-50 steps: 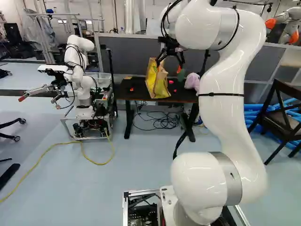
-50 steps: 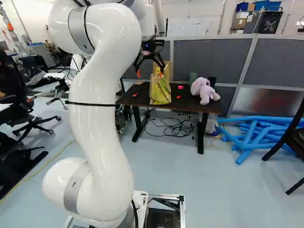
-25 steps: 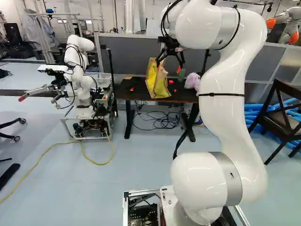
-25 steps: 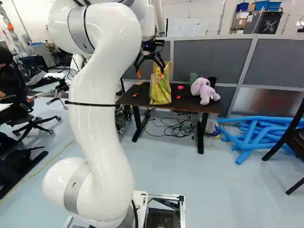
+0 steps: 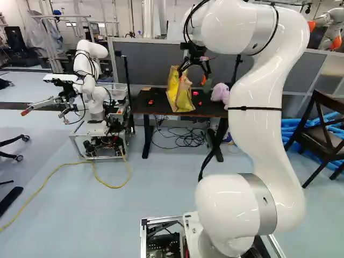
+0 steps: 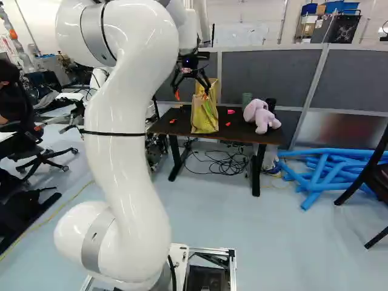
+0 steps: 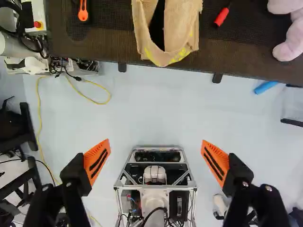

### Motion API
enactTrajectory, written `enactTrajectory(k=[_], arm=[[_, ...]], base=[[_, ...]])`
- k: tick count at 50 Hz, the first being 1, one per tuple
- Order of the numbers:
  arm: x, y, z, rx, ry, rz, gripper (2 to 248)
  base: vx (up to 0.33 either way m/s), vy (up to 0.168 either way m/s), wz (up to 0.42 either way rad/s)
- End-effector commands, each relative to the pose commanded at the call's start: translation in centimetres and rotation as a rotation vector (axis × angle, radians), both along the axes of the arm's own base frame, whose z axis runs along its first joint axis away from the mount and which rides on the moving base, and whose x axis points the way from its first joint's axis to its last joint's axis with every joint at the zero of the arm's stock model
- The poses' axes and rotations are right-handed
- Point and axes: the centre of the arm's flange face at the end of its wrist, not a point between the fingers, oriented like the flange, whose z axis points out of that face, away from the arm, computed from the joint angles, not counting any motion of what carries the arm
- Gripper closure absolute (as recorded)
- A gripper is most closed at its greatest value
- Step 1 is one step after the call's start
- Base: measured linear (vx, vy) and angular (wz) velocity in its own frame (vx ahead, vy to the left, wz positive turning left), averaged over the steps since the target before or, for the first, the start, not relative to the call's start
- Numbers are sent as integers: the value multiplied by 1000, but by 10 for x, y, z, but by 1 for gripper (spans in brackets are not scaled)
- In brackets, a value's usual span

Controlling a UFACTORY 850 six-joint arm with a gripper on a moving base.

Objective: Pick up the bag on the ground and place it on the table

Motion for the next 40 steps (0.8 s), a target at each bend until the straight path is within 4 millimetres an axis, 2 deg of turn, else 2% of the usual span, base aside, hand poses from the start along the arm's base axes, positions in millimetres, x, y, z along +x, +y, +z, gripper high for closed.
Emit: enactTrajectory(k=[40], arm=[[-24,9,-36,-21,-154,-4,3]], base=[[0,0,0]])
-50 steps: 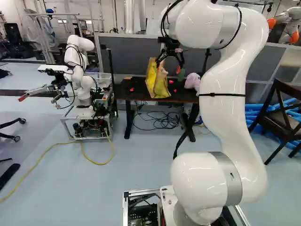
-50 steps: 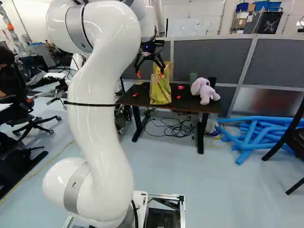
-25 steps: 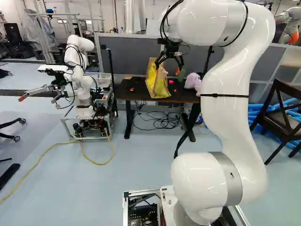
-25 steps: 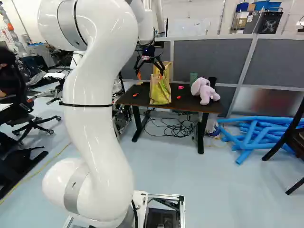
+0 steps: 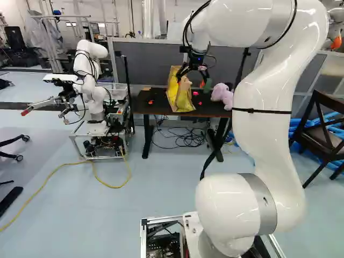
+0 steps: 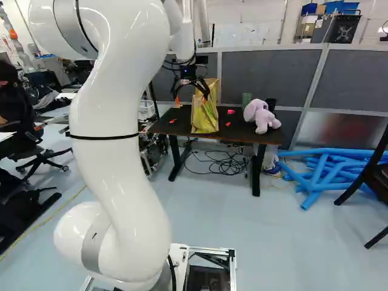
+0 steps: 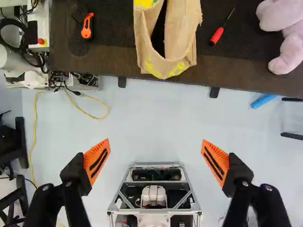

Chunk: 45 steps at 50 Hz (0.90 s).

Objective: Pick up the bag on the ground and place it on the table

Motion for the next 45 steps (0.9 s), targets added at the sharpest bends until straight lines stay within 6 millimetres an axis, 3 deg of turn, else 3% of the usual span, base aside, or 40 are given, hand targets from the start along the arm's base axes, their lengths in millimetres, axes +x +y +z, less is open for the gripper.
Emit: enactTrajectory(k=[24,45], arm=[[-31,8,-34,-17,-140,-1,3],[-72,17,-72,-31,-291,0,3]], base=[[0,0,0],[0,0,0]])
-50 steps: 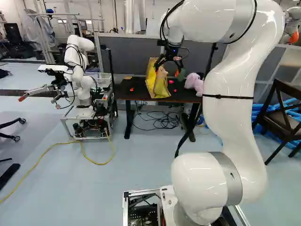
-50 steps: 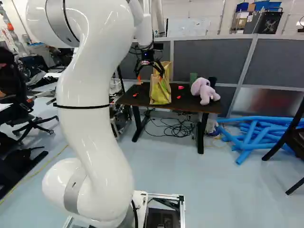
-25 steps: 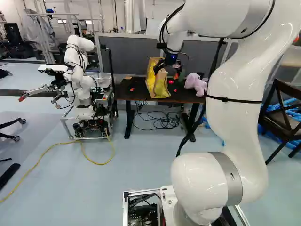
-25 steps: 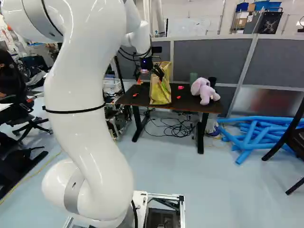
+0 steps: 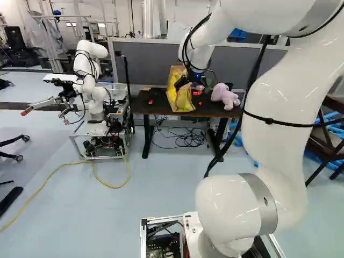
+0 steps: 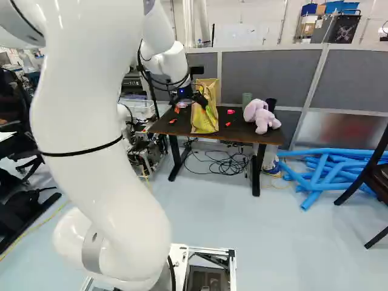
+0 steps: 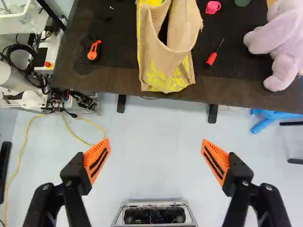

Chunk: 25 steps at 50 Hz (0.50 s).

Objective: Pick up the bag on the ground and place it on the table

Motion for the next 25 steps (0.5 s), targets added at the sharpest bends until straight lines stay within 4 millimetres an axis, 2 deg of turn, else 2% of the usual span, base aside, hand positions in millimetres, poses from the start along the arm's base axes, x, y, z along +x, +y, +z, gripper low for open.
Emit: enactTrajectory(k=[25], arm=[[-66,10,-49,-14,-194,7,3]], base=[[0,0,0]])
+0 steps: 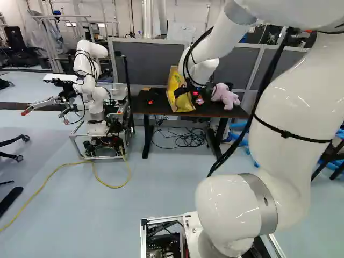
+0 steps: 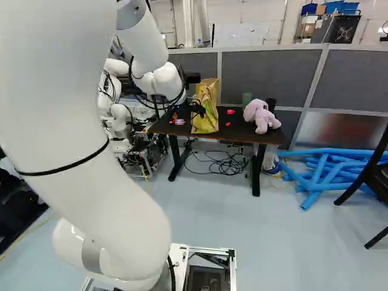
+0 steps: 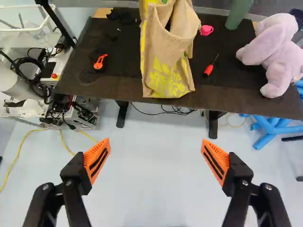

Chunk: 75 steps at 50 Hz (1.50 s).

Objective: Pick up the bag on the ground and place it on the table

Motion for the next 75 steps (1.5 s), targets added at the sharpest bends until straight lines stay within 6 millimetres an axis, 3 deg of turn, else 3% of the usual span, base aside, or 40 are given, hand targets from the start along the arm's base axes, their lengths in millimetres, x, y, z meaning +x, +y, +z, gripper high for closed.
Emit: enactTrajectory(k=[37,75], arm=[[-100,11,-60,-8,-242,15,3],[-176,17,-99,-6,-402,28,3]], base=[[0,0,0],[0,0,0]])
